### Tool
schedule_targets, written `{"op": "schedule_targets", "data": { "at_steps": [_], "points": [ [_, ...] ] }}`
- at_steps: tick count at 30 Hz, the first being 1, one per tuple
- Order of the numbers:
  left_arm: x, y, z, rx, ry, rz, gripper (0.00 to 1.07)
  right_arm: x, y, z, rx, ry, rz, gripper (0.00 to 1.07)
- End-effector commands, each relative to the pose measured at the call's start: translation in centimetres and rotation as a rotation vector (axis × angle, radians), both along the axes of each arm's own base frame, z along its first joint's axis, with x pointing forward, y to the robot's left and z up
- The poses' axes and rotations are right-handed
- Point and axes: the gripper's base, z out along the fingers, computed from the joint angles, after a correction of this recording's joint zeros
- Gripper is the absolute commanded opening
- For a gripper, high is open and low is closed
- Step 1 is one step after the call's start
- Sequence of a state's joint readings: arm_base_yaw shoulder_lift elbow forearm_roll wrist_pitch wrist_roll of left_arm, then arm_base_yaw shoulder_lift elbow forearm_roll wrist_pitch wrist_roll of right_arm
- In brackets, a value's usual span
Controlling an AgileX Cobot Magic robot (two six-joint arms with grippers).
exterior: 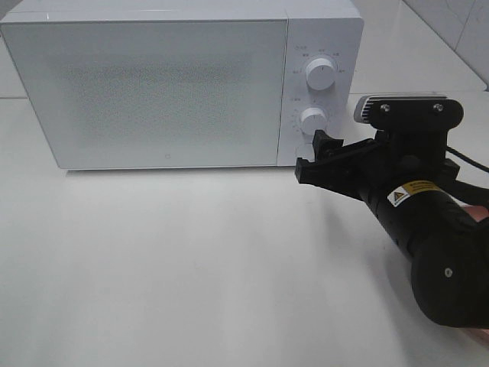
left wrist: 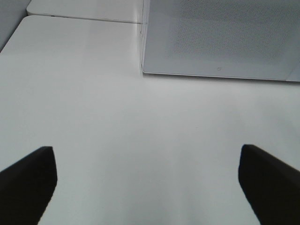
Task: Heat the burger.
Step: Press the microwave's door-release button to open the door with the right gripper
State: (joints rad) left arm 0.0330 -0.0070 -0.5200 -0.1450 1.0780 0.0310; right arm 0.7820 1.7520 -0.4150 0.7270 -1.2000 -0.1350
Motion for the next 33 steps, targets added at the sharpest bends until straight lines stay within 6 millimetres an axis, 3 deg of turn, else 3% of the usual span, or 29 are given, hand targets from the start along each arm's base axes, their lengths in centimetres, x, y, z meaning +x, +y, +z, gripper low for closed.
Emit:
{"op": "schedule_targets", "data": {
  "at_steps": [1, 12, 14, 15, 17, 20, 28, 33],
  "points": [
    [-0.1, 0.0, 0.0, -0.005, -0.02, -0.002, 0.98, 0.1, 0.3, 0.1, 0.195, 0.033, -0.038, 0.69],
    [-0.1, 0.0, 0.0, -0.005, -0.02, -0.002, 0.98, 0.1, 0.3, 0.1, 0.725, 0.105, -0.158, 0.48],
    [-0.1, 0.0, 0.0, -0.005, -0.02, -0.002, 0.98, 0.1, 0.3, 0.1, 0.938, 0.133, -0.207, 0.38],
    [-0.1, 0.0, 0.0, -0.005, -0.02, -0.002, 0.98, 0.1, 0.3, 0.1, 0.938, 0.133, -0.207, 0.38],
    [-0.1, 0.0, 0.0, -0.005, -0.02, -0.002, 0.98, 0.1, 0.3, 0.0, 1.082, 0.156, -0.241, 0.28],
    [-0.1, 0.0, 0.0, -0.005, -0.02, -0.002, 0.98, 0.0, 0.3, 0.0, 1.125, 0.167, -0.253, 0.25],
    [-0.1, 0.0, 0.0, -0.005, -0.02, -0.002, 0.98, -0.3, 0.5, -1.0, 1.346, 0.315, -0.374, 0.0],
    [-0.1, 0.0, 0.0, -0.005, -0.02, -0.002, 0.98, -0.5, 0.6, -1.5, 1.35, 0.373, -0.411, 0.0]
  ]
}}
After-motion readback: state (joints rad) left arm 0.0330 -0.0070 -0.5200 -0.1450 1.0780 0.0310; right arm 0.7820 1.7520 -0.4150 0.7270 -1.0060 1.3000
